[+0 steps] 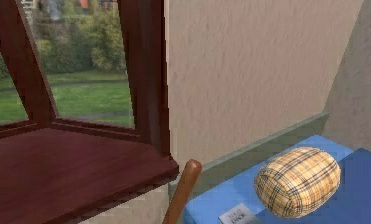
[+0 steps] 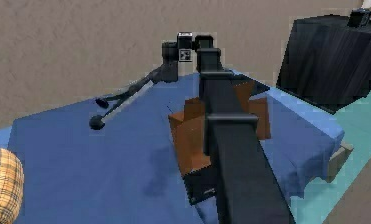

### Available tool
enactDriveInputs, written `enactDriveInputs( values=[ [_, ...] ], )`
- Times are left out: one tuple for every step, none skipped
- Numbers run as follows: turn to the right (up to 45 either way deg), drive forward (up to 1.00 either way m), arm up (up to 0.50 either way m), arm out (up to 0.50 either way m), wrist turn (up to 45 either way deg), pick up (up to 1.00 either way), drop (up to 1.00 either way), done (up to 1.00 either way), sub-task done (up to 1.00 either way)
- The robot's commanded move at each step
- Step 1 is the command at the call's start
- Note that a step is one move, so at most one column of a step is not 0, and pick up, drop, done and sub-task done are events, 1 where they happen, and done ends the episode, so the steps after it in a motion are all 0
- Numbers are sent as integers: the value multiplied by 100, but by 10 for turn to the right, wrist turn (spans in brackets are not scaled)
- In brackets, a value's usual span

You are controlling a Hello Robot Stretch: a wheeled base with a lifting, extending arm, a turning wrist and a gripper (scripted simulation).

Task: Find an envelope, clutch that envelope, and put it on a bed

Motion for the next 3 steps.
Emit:
enactDriveInputs(
  values=[
    [0,0,0,0,-270,0,0,0,0],
    [0,0,0,-40,0,0,0,0,0],
    [60,0,0,0,0,0,0,0,0]
  ],
)
